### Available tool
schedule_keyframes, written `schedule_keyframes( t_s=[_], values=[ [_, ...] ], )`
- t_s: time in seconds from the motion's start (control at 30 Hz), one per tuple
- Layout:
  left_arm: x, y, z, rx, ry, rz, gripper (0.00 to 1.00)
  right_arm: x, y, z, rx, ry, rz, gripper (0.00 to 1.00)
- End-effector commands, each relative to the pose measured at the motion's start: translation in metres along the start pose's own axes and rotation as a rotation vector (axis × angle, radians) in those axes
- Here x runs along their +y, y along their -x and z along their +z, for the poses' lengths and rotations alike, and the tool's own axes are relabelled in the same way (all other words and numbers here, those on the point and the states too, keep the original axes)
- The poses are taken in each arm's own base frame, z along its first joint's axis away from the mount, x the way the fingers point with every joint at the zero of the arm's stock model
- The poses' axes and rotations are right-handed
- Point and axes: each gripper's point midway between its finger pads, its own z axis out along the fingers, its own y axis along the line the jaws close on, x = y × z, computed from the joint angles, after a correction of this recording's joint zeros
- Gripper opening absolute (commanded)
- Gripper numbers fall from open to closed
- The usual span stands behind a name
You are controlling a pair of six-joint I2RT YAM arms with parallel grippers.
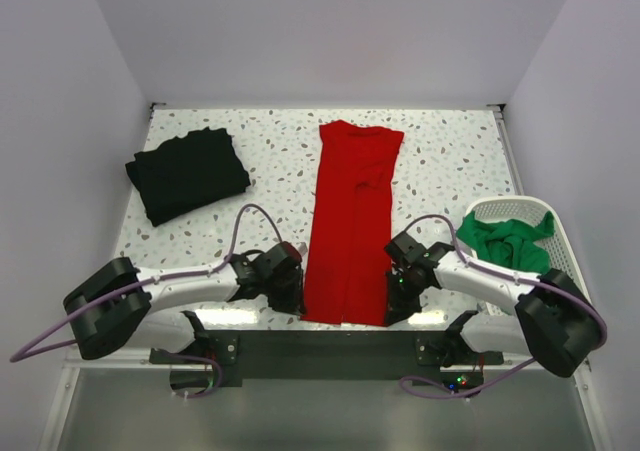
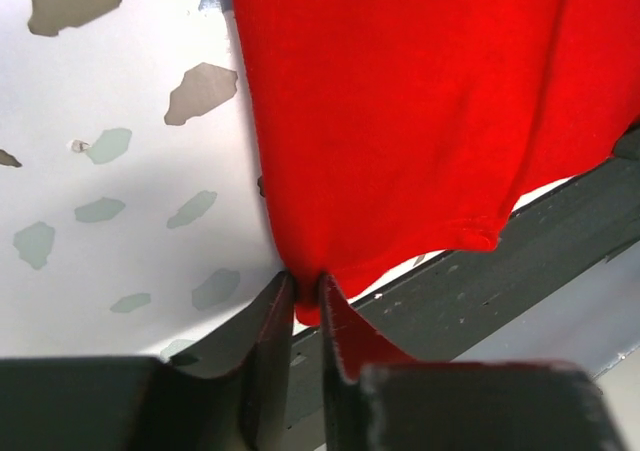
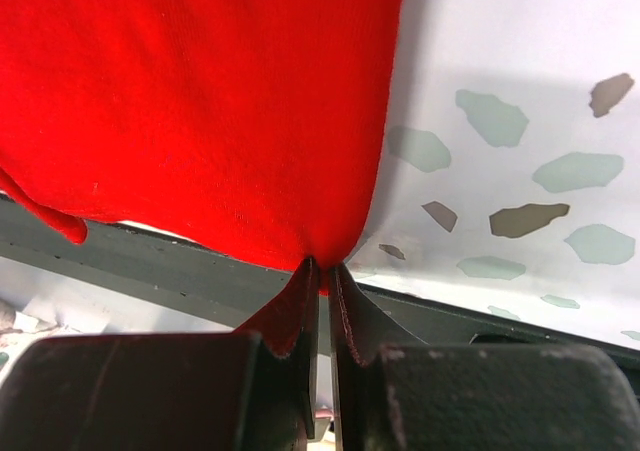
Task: Fold and stack the t-shirts
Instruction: Fold the tshirt
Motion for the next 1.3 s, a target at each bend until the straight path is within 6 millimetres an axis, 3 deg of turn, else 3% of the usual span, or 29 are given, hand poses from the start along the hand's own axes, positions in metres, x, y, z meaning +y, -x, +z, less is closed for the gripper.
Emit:
schedule_keyframes(
  t_s=[0.0,0.13,0.33,0.43,0.57,0.77,0.87,1.13,1.27],
  values=[
    [0.017,-0.013,0.005,0.054,0.071,0.001,0.19,0.0,0.005,0.001,-0.009,-0.018,-0.023,0.06],
    [0.016,-0.014,0.006,0.066,0.073,0.012,0.0,0.002,0.006,0.0,0.0,-0.027,-0.032,0.01],
    [0.011,-0.01,0.001,0.064,0.076,0.044,0.0,0.001,-0.004,-0.011,0.051,-0.043,-0.041,0.0],
    [0.001,0.005,-0.008,0.004,0.075,0.053,0.0,0.005,-0.004,-0.022,0.045,-0.04,-0.043,0.0],
    [-0.027,0.034,-0.026,-0.098,0.034,0.06,0.0,0.006,0.002,-0.046,-0.013,-0.077,-0.025,0.0],
    [-0.052,0.064,-0.039,-0.166,-0.012,0.078,0.0,0.021,0.022,-0.071,-0.112,-0.08,-0.008,0.0],
    [-0.056,0.078,-0.04,-0.186,-0.025,0.07,0.0,0.029,0.038,-0.082,-0.174,-0.094,-0.011,0.0],
    [-0.061,0.121,-0.044,-0.262,-0.101,0.028,0.0,0.04,0.075,-0.089,-0.287,-0.114,0.043,0.0],
    [-0.066,0.143,-0.036,-0.271,-0.093,0.041,0.0,0.047,0.1,-0.096,-0.344,-0.109,0.072,0.0]
  ],
)
